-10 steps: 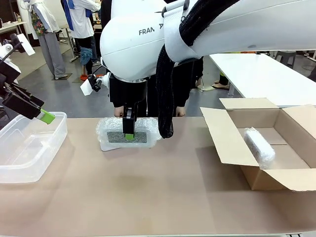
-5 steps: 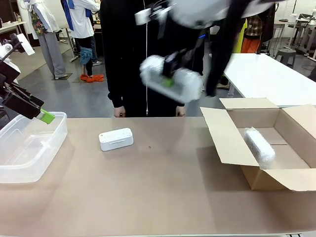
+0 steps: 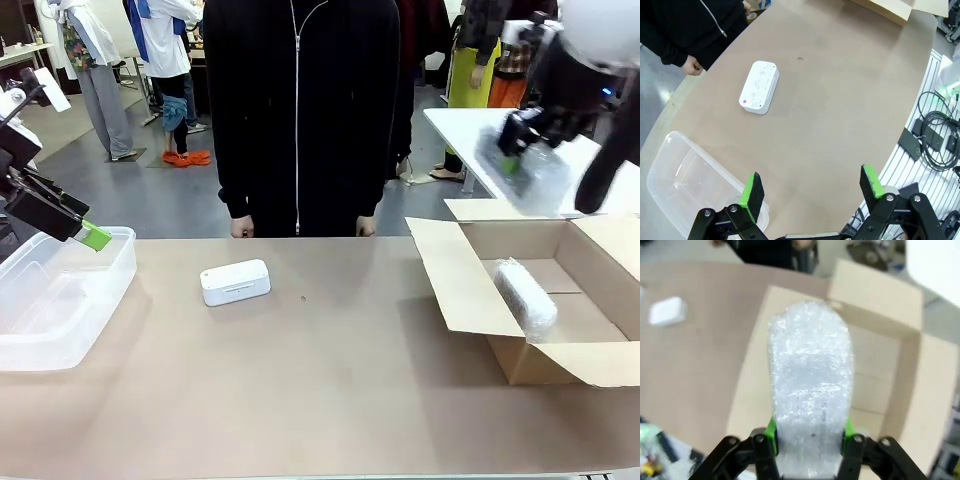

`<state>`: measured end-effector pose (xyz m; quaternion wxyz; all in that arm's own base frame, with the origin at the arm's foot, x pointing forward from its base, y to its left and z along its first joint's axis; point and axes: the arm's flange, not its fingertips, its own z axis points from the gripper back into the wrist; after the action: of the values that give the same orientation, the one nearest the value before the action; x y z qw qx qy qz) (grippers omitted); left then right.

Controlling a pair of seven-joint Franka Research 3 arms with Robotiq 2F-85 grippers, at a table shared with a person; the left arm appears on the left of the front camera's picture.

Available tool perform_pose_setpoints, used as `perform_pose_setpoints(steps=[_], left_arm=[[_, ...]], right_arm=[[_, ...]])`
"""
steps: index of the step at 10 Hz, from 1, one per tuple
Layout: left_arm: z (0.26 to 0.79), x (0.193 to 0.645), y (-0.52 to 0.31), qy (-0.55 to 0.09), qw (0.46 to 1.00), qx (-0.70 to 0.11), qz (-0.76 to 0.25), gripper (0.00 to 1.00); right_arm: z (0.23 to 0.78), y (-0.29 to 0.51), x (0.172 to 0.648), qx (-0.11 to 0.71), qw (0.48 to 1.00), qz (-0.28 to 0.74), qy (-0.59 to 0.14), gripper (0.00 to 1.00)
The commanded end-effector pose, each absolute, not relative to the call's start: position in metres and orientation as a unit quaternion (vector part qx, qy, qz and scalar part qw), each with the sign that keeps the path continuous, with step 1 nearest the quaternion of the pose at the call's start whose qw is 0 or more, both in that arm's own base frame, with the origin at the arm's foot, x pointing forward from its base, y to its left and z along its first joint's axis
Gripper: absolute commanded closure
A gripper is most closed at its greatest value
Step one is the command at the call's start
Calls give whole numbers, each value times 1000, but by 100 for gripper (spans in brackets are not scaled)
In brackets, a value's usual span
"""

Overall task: Separate and place wrapped and unwrapped clocks.
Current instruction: If the picked Digital clock is wrapped, place it in the Package Box ; if not, place it in the Organizing box.

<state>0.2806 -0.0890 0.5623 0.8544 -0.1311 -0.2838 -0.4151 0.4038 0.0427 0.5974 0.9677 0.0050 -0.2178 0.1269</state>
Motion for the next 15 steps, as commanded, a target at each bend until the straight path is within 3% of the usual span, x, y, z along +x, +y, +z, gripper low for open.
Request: perform_pose_setpoints(steps=[1,3,4,5,8,12,15], left_arm=[[561,281,-89,-283,853,-138,-416,0],[561,281,-89,-283,853,-138,-416,0],[561,281,-89,-283,853,-138,-416,0],[561,281,-89,-283,853,-138,-416,0],[561,281,-89,-283,853,-138,-416,0],[561,281,-89,-283,853,-138,-416,0],[561,281,-89,-283,853,-138,-416,0]], right_arm=[[568,13,400,-7,969,117,-218,48],[555,-4,417,-34,944,156,-288,48],[578,31,417,-33,922,205,-327,48],[557,-11,408,-19,962,126,-241,48],[561,0,411,-25,952,154,-265,48],[507,-52,455,-34,984,63,-166,48],[458,-75,477,-11,987,62,-149,48]])
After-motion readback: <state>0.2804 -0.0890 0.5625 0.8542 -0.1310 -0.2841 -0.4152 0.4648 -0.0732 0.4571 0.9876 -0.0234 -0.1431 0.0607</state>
